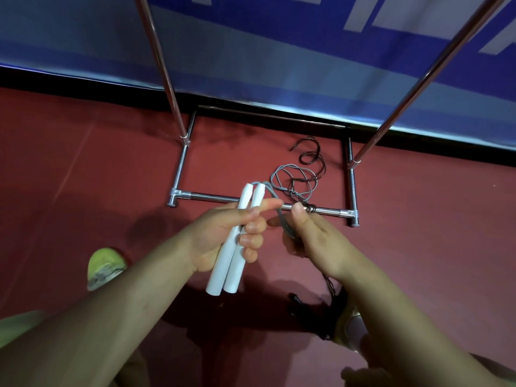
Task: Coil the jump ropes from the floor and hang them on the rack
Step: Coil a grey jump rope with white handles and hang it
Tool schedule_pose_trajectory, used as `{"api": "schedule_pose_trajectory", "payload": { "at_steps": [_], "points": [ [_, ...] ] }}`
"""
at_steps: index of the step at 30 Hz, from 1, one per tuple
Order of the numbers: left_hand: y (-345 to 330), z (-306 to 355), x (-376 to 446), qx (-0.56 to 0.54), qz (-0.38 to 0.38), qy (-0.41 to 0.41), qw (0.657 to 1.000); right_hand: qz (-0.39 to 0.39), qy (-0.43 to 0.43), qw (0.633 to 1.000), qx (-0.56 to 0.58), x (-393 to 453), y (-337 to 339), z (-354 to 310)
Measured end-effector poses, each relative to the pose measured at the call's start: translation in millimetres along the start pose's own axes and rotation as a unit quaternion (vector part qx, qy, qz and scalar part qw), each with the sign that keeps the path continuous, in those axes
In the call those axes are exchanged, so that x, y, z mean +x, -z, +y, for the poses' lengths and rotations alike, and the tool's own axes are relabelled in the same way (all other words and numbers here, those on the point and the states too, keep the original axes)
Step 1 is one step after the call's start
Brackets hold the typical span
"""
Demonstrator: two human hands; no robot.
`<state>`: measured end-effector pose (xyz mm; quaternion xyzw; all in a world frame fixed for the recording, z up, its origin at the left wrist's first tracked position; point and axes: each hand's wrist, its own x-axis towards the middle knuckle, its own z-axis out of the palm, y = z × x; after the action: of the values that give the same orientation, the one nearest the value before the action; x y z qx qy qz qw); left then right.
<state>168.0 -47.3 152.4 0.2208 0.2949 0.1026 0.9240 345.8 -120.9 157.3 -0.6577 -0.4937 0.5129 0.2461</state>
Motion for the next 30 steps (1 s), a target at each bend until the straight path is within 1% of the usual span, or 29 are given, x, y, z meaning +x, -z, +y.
{"api": "schedule_pose_trajectory", "payload": {
  "at_steps": [2, 3, 5, 7, 8, 9, 10, 12, 14, 16, 19, 21, 23, 25, 27, 28, 30],
  "points": [
    [0, 1, 0, 0.010, 0.012, -0.011, 1.000, -0.004, 0.009, 1.000, -0.021, -1, 0, -9],
    [-1, 2, 0, 0.028, 0.022, -0.014, 0.999, -0.014, 0.011, 0.999, -0.049, -1, 0, -13],
    [-2, 4, -1, 0.097, 0.053, -0.021, 0.994, -0.033, 0.033, 0.986, -0.159, -3, 2, -20],
    [-3, 8, 0, 0.177, 0.099, -0.031, 0.979, -0.010, 0.096, 0.962, -0.255, -3, 1, -23],
    [-3, 9, -1, 0.211, 0.120, -0.031, 0.970, 0.017, 0.132, 0.952, -0.278, -5, 1, -25],
    [-2, 10, 0, 0.241, 0.132, -0.027, 0.961, 0.041, 0.161, 0.947, -0.276, -7, 2, -27],
    [-2, 11, 0, 0.266, 0.128, -0.013, 0.955, 0.054, 0.182, 0.946, -0.262, -8, 3, -28],
    [-4, 8, 0, 0.304, 0.092, 0.035, 0.948, 0.041, 0.204, 0.947, -0.246, -13, 8, -32],
    [-8, 3, 1, 0.355, 0.053, 0.085, 0.930, 0.001, 0.182, 0.957, -0.224, -17, 12, -36],
    [-12, -3, 2, 0.397, 0.020, 0.121, 0.909, -0.030, 0.141, 0.972, -0.188, -19, 15, -38],
    [-17, -8, 2, 0.442, -0.028, 0.136, 0.886, -0.060, 0.096, 0.982, -0.154, -19, 16, -38],
    [-20, -12, 3, 0.483, -0.067, 0.141, 0.861, -0.074, 0.089, 0.980, -0.164, -17, 14, -34],
    [-23, -15, 3, 0.494, -0.100, 0.155, 0.850, -0.095, 0.078, 0.979, -0.163, -13, 12, -29],
    [-23, -19, 3, 0.447, -0.135, 0.177, 0.866, -0.150, 0.055, 0.983, -0.089, -9, 13, -24],
    [-22, -20, 1, 0.377, -0.166, 0.184, 0.892, -0.200, 0.033, 0.979, 0.038, -5, 13, -18],
    [-21, -18, 0, 0.338, -0.177, 0.183, 0.906, -0.201, 0.023, 0.973, 0.108, -4, 12, -16],
    [-17, -12, -3, 0.246, -0.197, 0.169, 0.934, -0.158, 0.009, 0.959, 0.236, 0, 9, -14]
  ]
}}
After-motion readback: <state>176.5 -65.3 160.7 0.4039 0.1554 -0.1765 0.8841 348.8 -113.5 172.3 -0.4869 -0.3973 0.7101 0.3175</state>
